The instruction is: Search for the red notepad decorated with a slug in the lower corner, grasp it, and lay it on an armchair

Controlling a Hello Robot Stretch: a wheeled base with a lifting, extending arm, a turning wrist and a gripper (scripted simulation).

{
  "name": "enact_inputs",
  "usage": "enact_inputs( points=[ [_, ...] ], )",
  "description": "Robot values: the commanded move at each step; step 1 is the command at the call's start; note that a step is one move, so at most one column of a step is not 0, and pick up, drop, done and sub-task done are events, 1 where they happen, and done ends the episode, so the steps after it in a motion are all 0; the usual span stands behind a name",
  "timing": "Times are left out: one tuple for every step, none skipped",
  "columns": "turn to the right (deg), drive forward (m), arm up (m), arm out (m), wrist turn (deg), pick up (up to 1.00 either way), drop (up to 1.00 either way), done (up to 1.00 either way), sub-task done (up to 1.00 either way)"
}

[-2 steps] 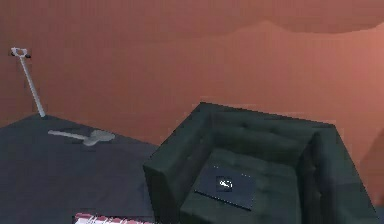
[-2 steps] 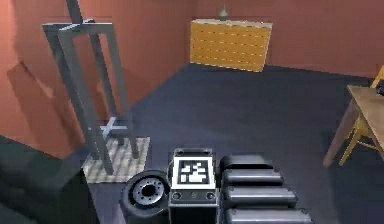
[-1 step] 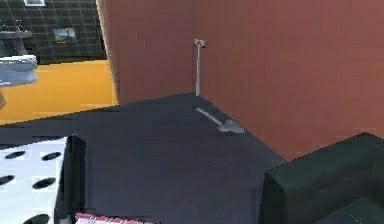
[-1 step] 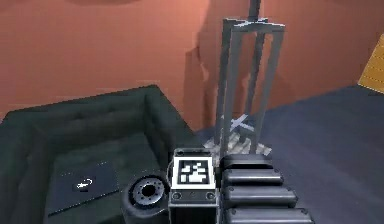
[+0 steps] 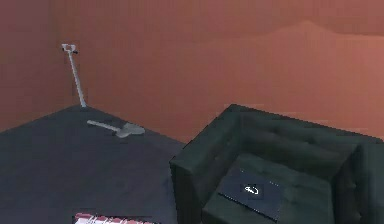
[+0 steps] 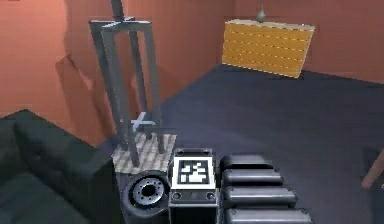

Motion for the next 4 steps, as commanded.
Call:
enact_inputs(
  points=[
    [30.0,0.00,0.00,0.00,0.0,0.00,0.00,0.00,0.00],
    [0.0,0.25,0.00,0.00,0.0,0.00,0.00,0.00,0.00],
    [-45.0,0.00,0.00,0.00,0.0,0.00,0.00,0.00,0.00],
    [-39.0,0.00,0.00,0.00,0.0,0.00,0.00,0.00,0.00]
  ],
)
